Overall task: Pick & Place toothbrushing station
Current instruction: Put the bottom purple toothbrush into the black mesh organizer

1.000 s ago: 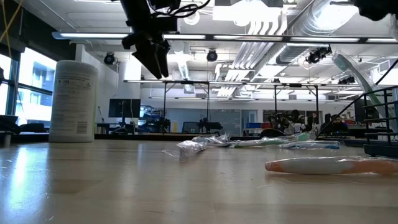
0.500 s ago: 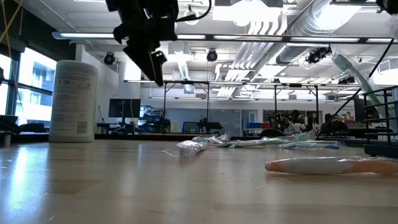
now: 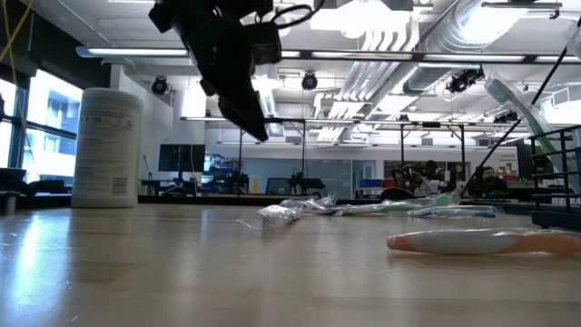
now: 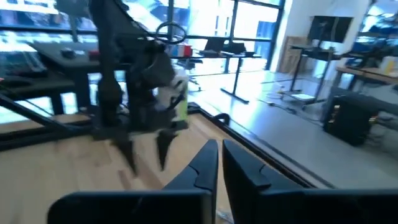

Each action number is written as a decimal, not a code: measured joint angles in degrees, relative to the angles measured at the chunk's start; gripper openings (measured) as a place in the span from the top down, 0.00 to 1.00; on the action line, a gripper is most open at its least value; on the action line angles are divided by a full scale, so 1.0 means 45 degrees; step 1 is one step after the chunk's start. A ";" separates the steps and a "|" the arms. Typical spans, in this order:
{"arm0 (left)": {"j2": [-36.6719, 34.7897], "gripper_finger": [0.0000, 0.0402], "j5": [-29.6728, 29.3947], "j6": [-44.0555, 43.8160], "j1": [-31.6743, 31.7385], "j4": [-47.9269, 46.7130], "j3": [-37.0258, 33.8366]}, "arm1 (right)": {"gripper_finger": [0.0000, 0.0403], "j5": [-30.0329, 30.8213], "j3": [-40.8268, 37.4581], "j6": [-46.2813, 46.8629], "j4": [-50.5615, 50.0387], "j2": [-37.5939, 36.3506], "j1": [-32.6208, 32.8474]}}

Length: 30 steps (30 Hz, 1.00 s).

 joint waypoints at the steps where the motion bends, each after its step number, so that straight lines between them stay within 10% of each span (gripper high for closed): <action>1: 0.0145 0.36 0.0005 -0.0184 -0.0194 0.0183 -0.0048 | 0.94 -0.0059 0.0000 -0.0319 0.0258 0.0126 -0.0177; 15: 0.1823 0.36 -0.3387 -0.4580 -0.1806 0.2403 -0.0052 | 0.52 -0.0455 0.0000 -0.1540 0.0882 0.0330 -0.1582; 30: 0.3719 0.36 -0.3313 -0.6529 -0.1265 0.2984 -0.0033 | 0.48 -0.1854 -0.0005 -0.1853 0.0885 0.1829 -0.3068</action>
